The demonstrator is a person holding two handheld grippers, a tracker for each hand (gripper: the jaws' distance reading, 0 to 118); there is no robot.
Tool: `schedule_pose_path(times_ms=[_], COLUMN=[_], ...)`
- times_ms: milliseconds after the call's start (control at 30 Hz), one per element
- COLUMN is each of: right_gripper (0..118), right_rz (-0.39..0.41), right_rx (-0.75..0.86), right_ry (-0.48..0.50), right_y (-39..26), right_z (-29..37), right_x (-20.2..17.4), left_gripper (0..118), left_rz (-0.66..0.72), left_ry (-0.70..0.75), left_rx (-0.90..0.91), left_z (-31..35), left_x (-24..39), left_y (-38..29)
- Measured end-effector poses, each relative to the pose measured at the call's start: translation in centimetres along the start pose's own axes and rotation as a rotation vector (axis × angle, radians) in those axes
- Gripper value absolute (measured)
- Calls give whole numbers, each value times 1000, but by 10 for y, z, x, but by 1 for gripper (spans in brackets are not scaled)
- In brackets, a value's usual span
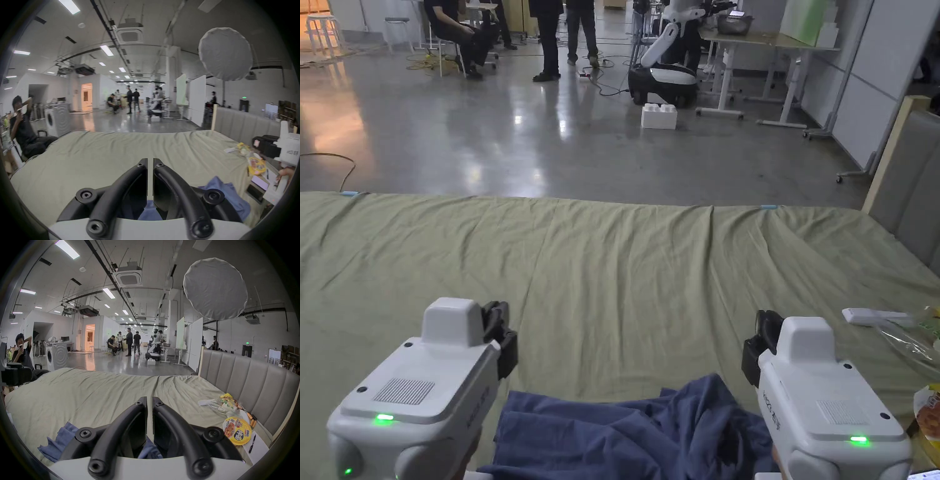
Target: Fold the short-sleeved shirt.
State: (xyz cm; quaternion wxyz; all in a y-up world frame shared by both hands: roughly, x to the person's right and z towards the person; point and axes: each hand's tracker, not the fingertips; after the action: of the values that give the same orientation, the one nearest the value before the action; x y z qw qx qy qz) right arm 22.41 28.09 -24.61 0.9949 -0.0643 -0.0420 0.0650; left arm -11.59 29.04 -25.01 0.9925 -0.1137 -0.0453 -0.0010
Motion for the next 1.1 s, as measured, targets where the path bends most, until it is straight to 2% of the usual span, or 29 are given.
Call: schedule_pose_path(times_ms=[100, 300, 400, 467, 667, 700, 733, 767, 800, 867, 1033, 1100], right_gripper=[7, 7, 7, 7, 7, 7, 7, 7, 7, 7, 7, 7], right_rz=[-11, -6, -2, 0, 1, 4, 7, 9, 14, 20, 10, 7], right_rx=[9, 13, 0, -13, -63, -70, -78, -84, -93, -109, -160, -178], right_ry=[4, 9, 12, 11, -9, -13, -15, -17, -23, -30, -52, -59], right_y=[1, 2, -2, -6, -20, -22, -24, -27, -30, -35, -51, -55], right_z=[0, 0, 1, 0, -1, -2, -3, -3, -4, -6, -12, -13], right_x=[-6, -8, -4, -1, 13, 15, 18, 20, 22, 27, 37, 40], left_gripper=[0, 0, 0, 0, 1, 9, 22, 43, 55, 68, 70, 70], left_rz=[8, 73, 114, 150, 176, 167, 149, 132, 117, 99, 11, -27], left_ry=[27, 58, 15, 11, -51, -52, -54, -56, -73, -87, -24, -14], left_rx=[-32, -106, -264, -302, -548, -604, -660, -695, -719, -762, -844, -800], left_z=[-2, -18, -45, -65, -136, -150, -173, -185, -196, -209, -241, -240], left_x=[-13, -34, -46, -54, -58, -56, -58, -56, -53, -45, -31, -25], left_y=[-10, -24, -35, -49, -75, -79, -90, -95, -101, -112, -144, -145])
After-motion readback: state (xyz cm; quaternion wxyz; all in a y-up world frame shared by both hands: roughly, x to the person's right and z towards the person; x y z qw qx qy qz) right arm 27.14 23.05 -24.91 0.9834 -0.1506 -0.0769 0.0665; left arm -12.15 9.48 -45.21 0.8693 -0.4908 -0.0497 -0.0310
